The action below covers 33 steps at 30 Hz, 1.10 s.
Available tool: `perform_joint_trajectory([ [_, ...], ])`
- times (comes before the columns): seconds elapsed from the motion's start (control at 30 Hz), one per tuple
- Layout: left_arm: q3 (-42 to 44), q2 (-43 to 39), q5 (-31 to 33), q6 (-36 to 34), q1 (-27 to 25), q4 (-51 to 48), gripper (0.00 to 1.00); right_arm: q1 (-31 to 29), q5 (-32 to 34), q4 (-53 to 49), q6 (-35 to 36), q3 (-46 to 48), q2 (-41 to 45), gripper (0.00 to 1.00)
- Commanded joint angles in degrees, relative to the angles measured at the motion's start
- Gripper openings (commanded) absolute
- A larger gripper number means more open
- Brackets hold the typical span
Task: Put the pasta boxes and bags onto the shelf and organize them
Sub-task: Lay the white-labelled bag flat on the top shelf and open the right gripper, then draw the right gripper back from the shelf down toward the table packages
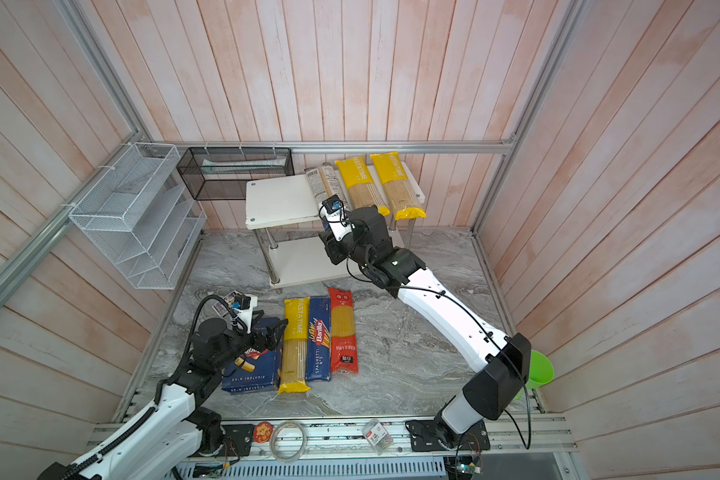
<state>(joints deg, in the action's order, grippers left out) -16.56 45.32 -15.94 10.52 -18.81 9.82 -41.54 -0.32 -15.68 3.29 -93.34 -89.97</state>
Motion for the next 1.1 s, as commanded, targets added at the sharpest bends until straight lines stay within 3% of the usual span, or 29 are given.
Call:
perform_joint_trajectory([
  [0.0,-1.2,-0.1,0.8,-0.6,-0.2,0.0,1.00,0.1,-0.6,0.0,0.8,-2.6,-1.3,0.40],
  [0.5,-1.1,-0.2,0.7,-0.7,-0.2,0.0,1.00,-0.8,-0.7,-1.3,-0.2,-0.7,5.9,0.45],
  [1.07,-0.7,-1.5,1.3,-0.5,-0.2,-0.1,1.00,-0.8,4.6,-3.3,-4.9,16.9,21.4,0.47],
])
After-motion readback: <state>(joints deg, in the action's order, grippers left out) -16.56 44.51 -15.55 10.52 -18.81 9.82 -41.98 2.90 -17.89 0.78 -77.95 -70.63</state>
